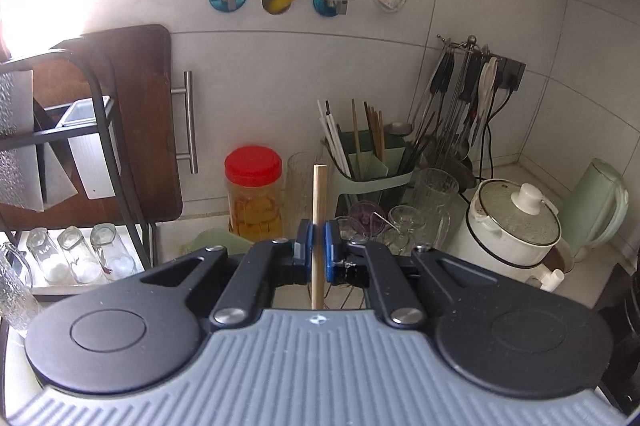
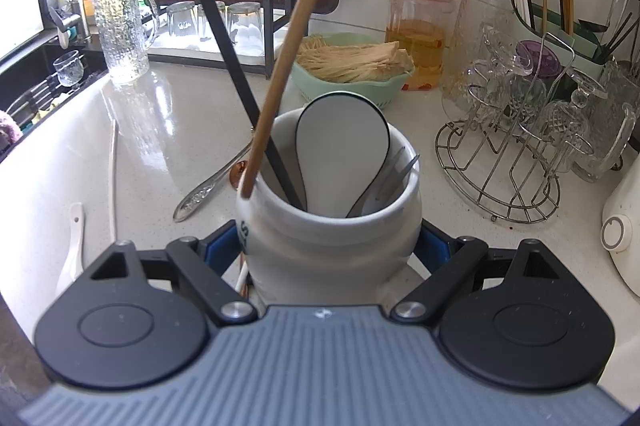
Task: Organize utensils
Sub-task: 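Lower the wooden chopstick into the mug and open the left tool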
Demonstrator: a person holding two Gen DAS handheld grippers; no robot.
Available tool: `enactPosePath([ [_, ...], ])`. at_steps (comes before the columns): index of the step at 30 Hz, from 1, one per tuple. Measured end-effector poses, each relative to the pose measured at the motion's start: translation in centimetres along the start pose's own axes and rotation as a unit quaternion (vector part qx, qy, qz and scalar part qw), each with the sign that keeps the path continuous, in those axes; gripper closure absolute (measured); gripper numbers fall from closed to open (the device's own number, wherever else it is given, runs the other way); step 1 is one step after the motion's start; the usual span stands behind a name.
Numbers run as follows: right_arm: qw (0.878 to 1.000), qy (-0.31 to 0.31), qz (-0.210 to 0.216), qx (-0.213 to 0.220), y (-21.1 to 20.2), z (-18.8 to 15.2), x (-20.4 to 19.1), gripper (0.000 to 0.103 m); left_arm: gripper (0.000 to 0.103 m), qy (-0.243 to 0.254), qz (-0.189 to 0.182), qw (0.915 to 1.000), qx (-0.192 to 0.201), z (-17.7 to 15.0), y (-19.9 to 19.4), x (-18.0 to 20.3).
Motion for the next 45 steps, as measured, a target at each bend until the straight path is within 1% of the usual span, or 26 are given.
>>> enactPosePath([
  [8, 1.0, -0.002, 0.002, 0.002, -0.1, -0.1, -0.1, 0.011, 0.096, 0.003, -0.003, 0.9998, 0.019, 1.3, -0.3, 0.3],
  [13, 1.0, -0.002, 0.002, 0.003, -0.1, -0.1, -0.1, 0.011, 0.096, 0.006, -0.007, 0.9999, 0.009, 0.8, 0.1, 0.6],
  [17, 1.0, -0.002, 0.003, 0.003, -0.1, -0.1, -0.1, 0.011, 0.096, 0.002, -0.009, 0.9998, -0.016, -0.3, 0.5, 0.6],
  [18, 1.0, -0.002, 0.003, 0.003, -0.1, -0.1, -0.1, 0.011, 0.096, 0.001, -0.005, 0.9996, -0.027, -0.6, 0.5, 0.5],
  [19, 1.0, -0.002, 0.003, 0.003, -0.1, -0.1, -0.1, 0.011, 0.096, 0.001, 0.001, 0.9989, -0.047, -0.9, 0.6, 0.4],
  [21, 1.0, -0.002, 0.003, 0.003, -0.1, -0.1, 0.0, 0.011, 0.096, -0.002, -0.005, 0.9982, -0.06, -1.1, 0.2, 0.4],
  [23, 1.0, -0.002, 0.003, 0.004, -0.1, -0.1, -0.1, 0.011, 0.096, 0.005, -0.002, 0.9973, -0.073, -1.3, 0.0, 0.4],
  [25, 1.0, -0.002, 0.004, 0.005, -0.1, -0.1, -0.1, 0.011, 0.096, -0.003, -0.011, 0.9958, -0.091, -1.6, 0.0, 0.4],
  [27, 1.0, -0.002, 0.004, 0.005, -0.1, -0.1, -0.1, 0.011, 0.096, -0.015, -0.025, 0.9934, -0.111, -2.0, 0.0, 0.4],
  [30, 1.0, -0.002, 0.004, 0.005, -0.1, -0.1, -0.1, 0.011, 0.096, -0.014, -0.034, 0.9888, -0.144, -2.7, -0.2, 0.5],
  [33, 1.0, -0.002, 0.004, 0.006, -0.1, -0.1, -0.1, 0.011, 0.096, -0.015, -0.039, 0.985, -0.168, -3.4, -0.2, 0.5],
  [36, 1.0, -0.002, 0.005, 0.006, -0.1, -0.1, -0.1, 0.011, 0.096, -0.027, -0.048, 0.9797, -0.193, -4.4, 0.1, 0.4],
  [40, 1.0, -0.002, 0.004, 0.006, -0.1, -0.1, -0.1, 0.011, 0.096, -0.037, -0.061, 0.9732, -0.219, -5.9, 0.6, 0.6],
  [43, 1.0, -0.002, 0.004, 0.005, -0.1, -0.1, -0.1, 0.011, 0.096, -0.037, -0.064, 0.9699, -0.232, -6.9, 0.9, 0.9],
  [45, 1.0, -0.001, 0.006, 0.005, -0.1, -0.1, 0.0, 0.011, 0.096, -0.036, -0.063, 0.9703, -0.231, -7.1, 1.0, 1.0],
])
Point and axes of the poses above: each gripper's, at about its wrist camera, not at the fingertips, and y roughly the way its jaws point, x to its right, z to its top, the point moved 8 cm from there along y, roughly the way its jaws point, and after that the axes turned 8 degrees about y, right-handed, at the moved point
